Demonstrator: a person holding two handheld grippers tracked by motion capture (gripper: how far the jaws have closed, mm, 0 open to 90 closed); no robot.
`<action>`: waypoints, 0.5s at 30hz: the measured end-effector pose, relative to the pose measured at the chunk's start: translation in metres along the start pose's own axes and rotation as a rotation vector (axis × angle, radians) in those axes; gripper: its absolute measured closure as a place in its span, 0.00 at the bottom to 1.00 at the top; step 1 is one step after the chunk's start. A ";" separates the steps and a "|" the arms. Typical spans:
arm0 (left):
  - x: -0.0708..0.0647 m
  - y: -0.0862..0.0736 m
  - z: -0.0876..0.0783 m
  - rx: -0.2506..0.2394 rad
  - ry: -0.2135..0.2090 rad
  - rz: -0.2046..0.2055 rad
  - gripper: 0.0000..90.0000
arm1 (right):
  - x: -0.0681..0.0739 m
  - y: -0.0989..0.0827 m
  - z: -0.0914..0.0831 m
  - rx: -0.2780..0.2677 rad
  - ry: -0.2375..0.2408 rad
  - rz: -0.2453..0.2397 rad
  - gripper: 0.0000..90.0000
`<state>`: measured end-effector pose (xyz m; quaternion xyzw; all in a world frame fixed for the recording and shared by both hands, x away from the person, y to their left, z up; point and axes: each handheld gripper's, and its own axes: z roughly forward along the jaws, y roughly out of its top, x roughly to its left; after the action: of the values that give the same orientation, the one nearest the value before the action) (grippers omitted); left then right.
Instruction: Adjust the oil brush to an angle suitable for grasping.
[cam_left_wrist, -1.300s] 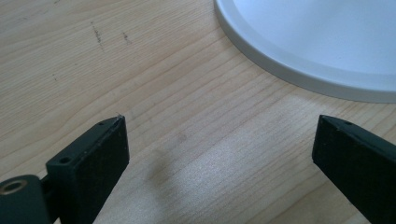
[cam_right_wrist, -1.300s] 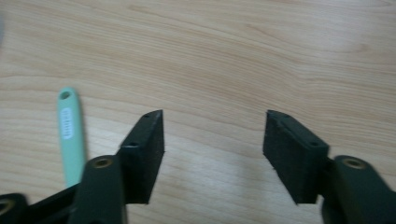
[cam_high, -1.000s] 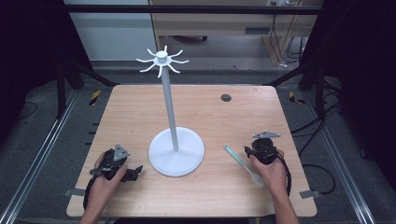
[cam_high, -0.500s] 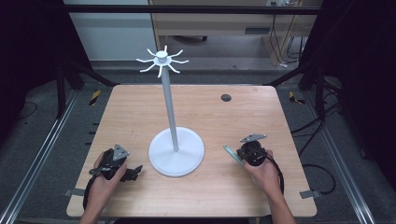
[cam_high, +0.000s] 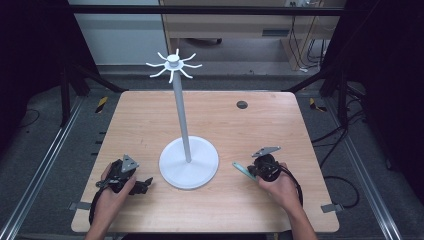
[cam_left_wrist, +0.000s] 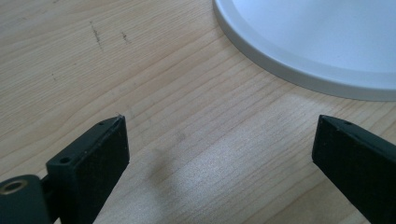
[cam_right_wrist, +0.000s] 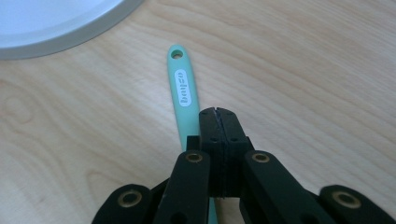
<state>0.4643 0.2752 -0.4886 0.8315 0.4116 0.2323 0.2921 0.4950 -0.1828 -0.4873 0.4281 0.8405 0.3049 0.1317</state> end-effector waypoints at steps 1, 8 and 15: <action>0.000 0.000 0.000 -0.001 0.000 0.000 0.04 | 0.002 0.000 -0.001 0.004 0.011 -0.015 1.00; 0.001 -0.001 -0.001 -0.004 0.002 -0.004 0.04 | 0.008 0.004 -0.008 0.008 -0.006 -0.046 1.00; 0.002 -0.001 -0.002 -0.006 0.004 -0.009 0.04 | 0.013 0.012 -0.022 0.085 -0.015 -0.106 0.93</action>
<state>0.4632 0.2780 -0.4875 0.8284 0.4151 0.2340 0.2945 0.4845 -0.1760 -0.4624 0.3904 0.8732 0.2584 0.1355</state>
